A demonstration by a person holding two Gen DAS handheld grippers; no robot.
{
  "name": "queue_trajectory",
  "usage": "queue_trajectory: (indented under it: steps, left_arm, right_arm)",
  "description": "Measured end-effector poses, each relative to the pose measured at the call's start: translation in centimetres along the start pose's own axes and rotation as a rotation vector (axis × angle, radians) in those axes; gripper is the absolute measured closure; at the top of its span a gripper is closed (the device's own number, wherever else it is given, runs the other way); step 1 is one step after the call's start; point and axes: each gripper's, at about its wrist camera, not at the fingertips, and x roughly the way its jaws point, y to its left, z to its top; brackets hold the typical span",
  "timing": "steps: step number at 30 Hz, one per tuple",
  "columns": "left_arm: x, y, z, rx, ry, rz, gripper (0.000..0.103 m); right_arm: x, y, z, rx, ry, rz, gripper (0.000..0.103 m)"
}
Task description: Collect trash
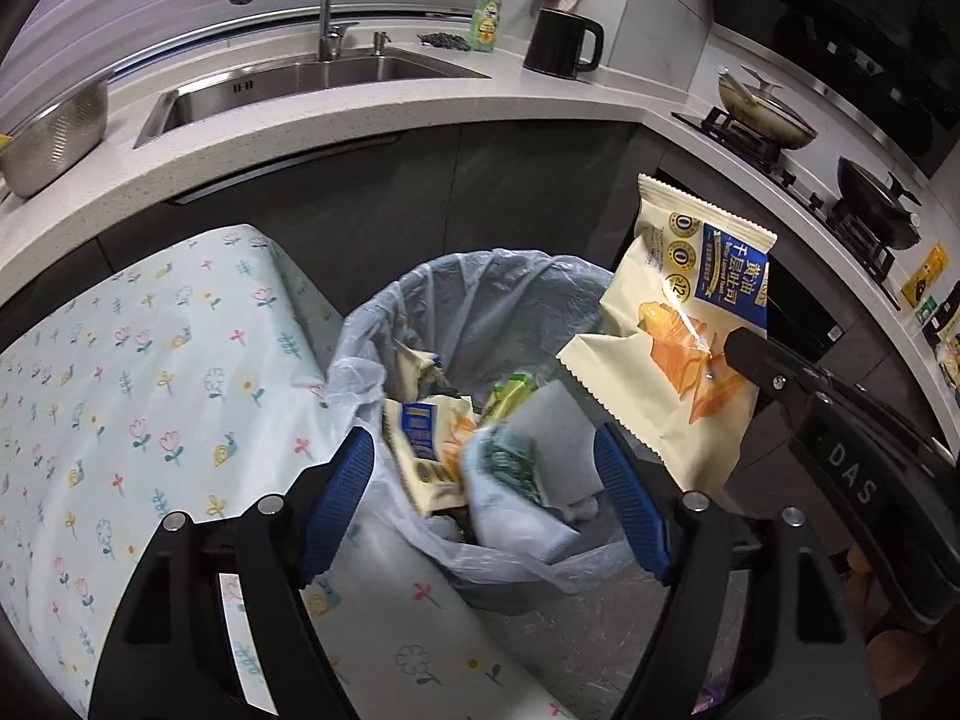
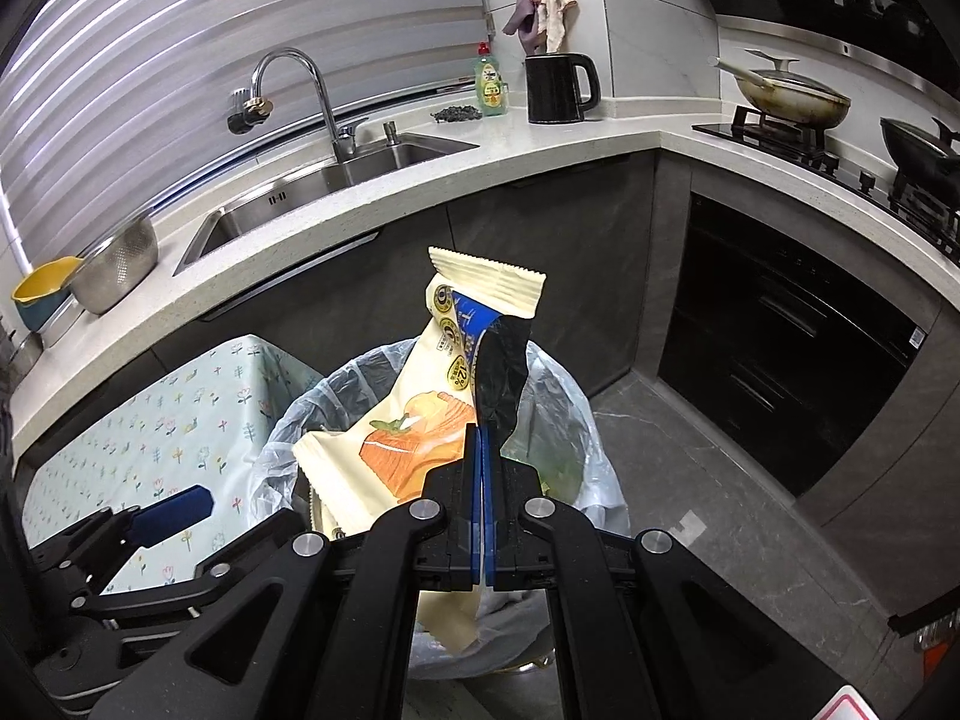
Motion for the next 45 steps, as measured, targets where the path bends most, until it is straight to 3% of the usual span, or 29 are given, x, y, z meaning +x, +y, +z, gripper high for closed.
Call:
queue_trajectory:
  steps: [6,11,16,20,25,35,39,41,45]
  left_arm:
    - [-1.0,1.8,0.0,-0.031,-0.020,0.041,0.028]
    - [-1.6,2.7,-0.2,-0.047,-0.030,0.059,0.026]
    - [-2.6,3.1,-0.5,-0.059,-0.044,0.085,0.026]
    - [-3.4,3.7,-1.0,-0.075,-0.049,0.108,0.020]
    - [-4.9,4.1,-1.6,-0.092,-0.067,0.146,0.015]
    - [-7.3,3.6,-3.0,-0.113,-0.080,0.188,0.013]
    - [-7.9,3.6,-3.5,-0.131,-0.079,0.200,0.009]
    - [-8.2,3.6,-3.8,-0.131,-0.077,0.217,0.009]
    - [-8.6,3.6,-4.5,-0.147,-0.077,0.230,0.008]
  right_arm:
    - [0.8,1.9,0.7,-0.025,0.010,0.025,0.097]
    - [0.3,2.8,0.6,-0.038,-0.001,0.027,0.082]
    - [-0.6,2.9,0.4,-0.043,0.003,0.031,0.079]
    - [-2.0,3.3,0.2,-0.065,-0.008,0.038,0.058]
    - [-3.9,3.9,-0.2,-0.106,-0.019,0.036,0.041]
    - [-6.7,4.0,-1.9,-0.149,0.000,0.045,0.019]
    - [-7.6,3.8,-2.4,-0.162,-0.001,0.033,0.016]
    - [-7.9,3.8,-2.7,-0.166,0.001,0.031,0.006]
    - [-8.4,3.6,-3.2,-0.177,0.002,0.023,0.006]
